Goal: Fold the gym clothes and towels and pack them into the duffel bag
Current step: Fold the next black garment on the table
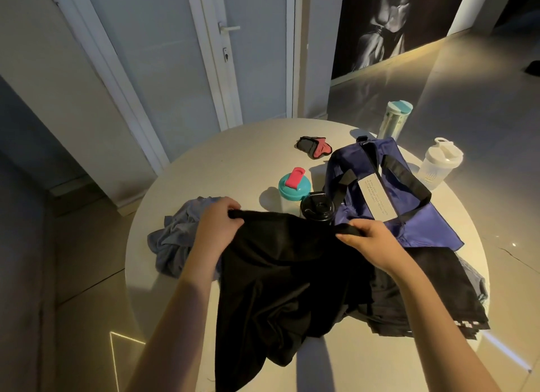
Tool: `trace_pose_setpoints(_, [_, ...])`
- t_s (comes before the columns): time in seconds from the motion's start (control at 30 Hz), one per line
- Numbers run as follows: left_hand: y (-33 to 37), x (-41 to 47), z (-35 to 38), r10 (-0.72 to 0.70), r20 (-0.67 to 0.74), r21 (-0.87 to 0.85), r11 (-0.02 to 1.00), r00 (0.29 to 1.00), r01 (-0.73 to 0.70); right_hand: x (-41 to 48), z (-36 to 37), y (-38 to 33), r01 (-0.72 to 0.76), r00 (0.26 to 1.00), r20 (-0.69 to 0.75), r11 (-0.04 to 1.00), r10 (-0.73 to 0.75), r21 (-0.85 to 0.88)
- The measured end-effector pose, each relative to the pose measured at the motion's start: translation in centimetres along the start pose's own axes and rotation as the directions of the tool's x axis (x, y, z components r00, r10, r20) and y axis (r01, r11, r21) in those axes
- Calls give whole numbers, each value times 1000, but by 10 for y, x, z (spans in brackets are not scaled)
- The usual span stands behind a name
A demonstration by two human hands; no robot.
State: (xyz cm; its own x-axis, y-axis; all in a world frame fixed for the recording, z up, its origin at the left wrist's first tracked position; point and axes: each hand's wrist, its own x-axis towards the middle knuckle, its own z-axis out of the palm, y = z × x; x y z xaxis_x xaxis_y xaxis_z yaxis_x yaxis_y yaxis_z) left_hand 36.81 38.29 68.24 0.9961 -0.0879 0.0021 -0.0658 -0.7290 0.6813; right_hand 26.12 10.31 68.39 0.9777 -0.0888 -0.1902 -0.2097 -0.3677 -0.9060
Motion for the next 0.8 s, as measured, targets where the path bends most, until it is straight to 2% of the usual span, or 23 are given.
trace_pose_setpoints(0.07, [7, -12, 18, 75, 192, 54, 995, 979, -87, 1, 12, -4, 56, 996, 76, 996, -51, -68])
trace_pose_setpoints(0.13, [23, -27, 38, 183, 428, -63, 983, 885, -173, 1, 27, -7, 119, 987, 125, 982, -101, -146])
trace_pose_setpoints(0.2, [39, -39, 58, 258, 556, -139, 966, 790, -218, 4, 39, -8, 182, 977, 150, 964, -154, -195])
trace_pose_setpoints(0.27, [46, -43, 70, 269, 571, -129, 962, 775, -239, 7, 44, -4, 181, 979, 139, 954, -151, -238])
trace_pose_setpoints(0.33, [46, -42, 71, 240, 507, -88, 970, 828, -227, 10, 43, 5, 140, 990, 84, 915, -117, -379])
trace_pose_setpoints(0.4, [38, -35, 64, 214, 418, -51, 976, 883, -212, 11, 39, 23, 60, 996, -14, 814, -83, -578])
trace_pose_setpoints(0.47, [26, -27, 50, 175, 351, -25, 984, 920, -178, 9, 34, 39, -61, 989, -140, 730, -48, -681])
trace_pose_setpoints(0.53, [8, -21, 41, 123, 285, 36, 990, 950, -139, 6, 31, 51, -129, 973, -225, 701, -46, -701])
trace_pose_setpoints(0.63, [-16, -21, 42, 30, 202, 158, 985, 979, -63, 6, 30, 50, -120, 970, -239, 752, -51, -648])
trace_pose_setpoints(0.7, [-14, -29, 50, 29, 254, 191, 978, 967, -80, 7, 34, 41, -71, 979, -196, 817, -51, -572])
trace_pose_setpoints(0.8, [17, -44, 69, 114, 492, -17, 992, 863, -121, 5, 42, 23, 48, 990, -93, 867, -108, -497])
